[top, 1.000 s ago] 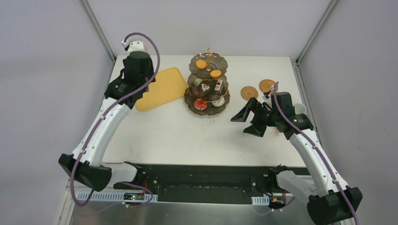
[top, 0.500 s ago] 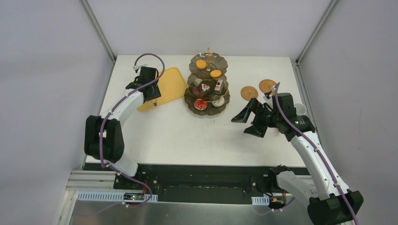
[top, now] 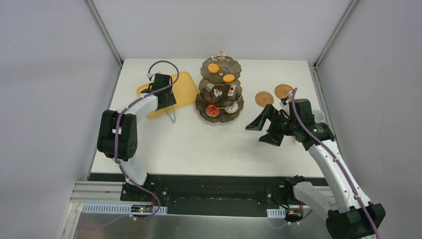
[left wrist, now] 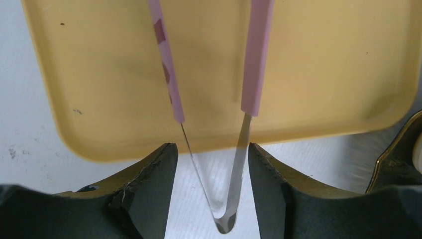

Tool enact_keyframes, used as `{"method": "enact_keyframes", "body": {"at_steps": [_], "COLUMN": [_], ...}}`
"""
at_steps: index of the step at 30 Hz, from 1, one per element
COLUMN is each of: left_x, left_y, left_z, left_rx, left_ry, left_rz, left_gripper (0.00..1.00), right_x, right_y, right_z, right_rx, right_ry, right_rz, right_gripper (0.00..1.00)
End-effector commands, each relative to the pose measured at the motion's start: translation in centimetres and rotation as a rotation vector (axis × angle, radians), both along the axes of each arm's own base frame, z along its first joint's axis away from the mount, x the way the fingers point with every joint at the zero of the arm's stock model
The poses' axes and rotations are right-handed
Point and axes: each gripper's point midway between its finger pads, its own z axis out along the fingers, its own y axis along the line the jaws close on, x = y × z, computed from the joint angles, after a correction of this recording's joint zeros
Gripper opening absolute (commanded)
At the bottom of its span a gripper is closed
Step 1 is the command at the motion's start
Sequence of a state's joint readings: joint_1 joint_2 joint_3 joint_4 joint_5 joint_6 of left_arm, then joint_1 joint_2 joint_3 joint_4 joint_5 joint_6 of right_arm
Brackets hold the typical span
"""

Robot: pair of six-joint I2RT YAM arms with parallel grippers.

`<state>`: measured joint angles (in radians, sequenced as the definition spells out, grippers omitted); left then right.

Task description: Serve the afternoon tea

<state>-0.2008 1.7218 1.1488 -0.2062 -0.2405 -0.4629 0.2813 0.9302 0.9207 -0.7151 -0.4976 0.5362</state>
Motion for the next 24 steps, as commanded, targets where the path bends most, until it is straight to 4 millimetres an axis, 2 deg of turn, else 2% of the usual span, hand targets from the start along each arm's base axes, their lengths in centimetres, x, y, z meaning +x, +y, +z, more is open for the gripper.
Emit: {"method": "enact_keyframes", "body": {"at_steps": [1,4,6,8,11,12,17,19,21,24], "left_x": [0.3,0.3,0.4,0.3,-0.3,-0.8,-4.3,-5.9,-7.5,-9.5], "left_y": [0.7,0.6,0.6,0.6,0.8,1.0,2.4,2.3,1.0,-2.1], "left_z": [-1.5,-1.7,-0.6,1.6,6.8,8.8,19.3,21.7,22.4,21.3], "left_rx": [0.016,0.008,0.002,-0.012,-0.031,-0.028,-0.008,-0.031,-0.105,-0.27], "left_ry": [0.02,0.036,0.024,-0.009,-0.09,-0.121,-0.293,-0.337,-0.343,-0.304], "left_rz": [0.014,0.013,0.027,0.038,0.044,0.047,0.033,0.012,-0.033,-0.132], "left_gripper": [0.56,0.57,0.59,0.62,0.68,0.79,0.83,0.83,0.83,0.83], "right_x": [0.1,0.3,0.4,0.7,1.2,1.4,3.1,3.8,4.5,6.0], "right_y": [-0.3,-0.3,-0.3,-0.4,-0.5,-0.5,-0.9,-1.0,-1.1,-1.6], "right_z": [0.3,0.4,0.4,0.6,0.6,0.6,0.3,-0.3,-1.3,-3.8], "right_rx": [-0.01,-0.011,-0.014,-0.017,-0.027,-0.032,-0.082,-0.101,-0.115,-0.168], "right_ry": [-0.02,-0.021,-0.02,-0.025,-0.026,-0.027,-0.042,-0.029,0.002,0.059], "right_rz": [0.0,-0.003,-0.007,-0.011,-0.022,-0.025,-0.045,-0.053,-0.07,-0.114], "right_gripper": [0.99,0.99,0.99,0.99,0.99,0.99,0.99,0.99,0.99,0.99]}}
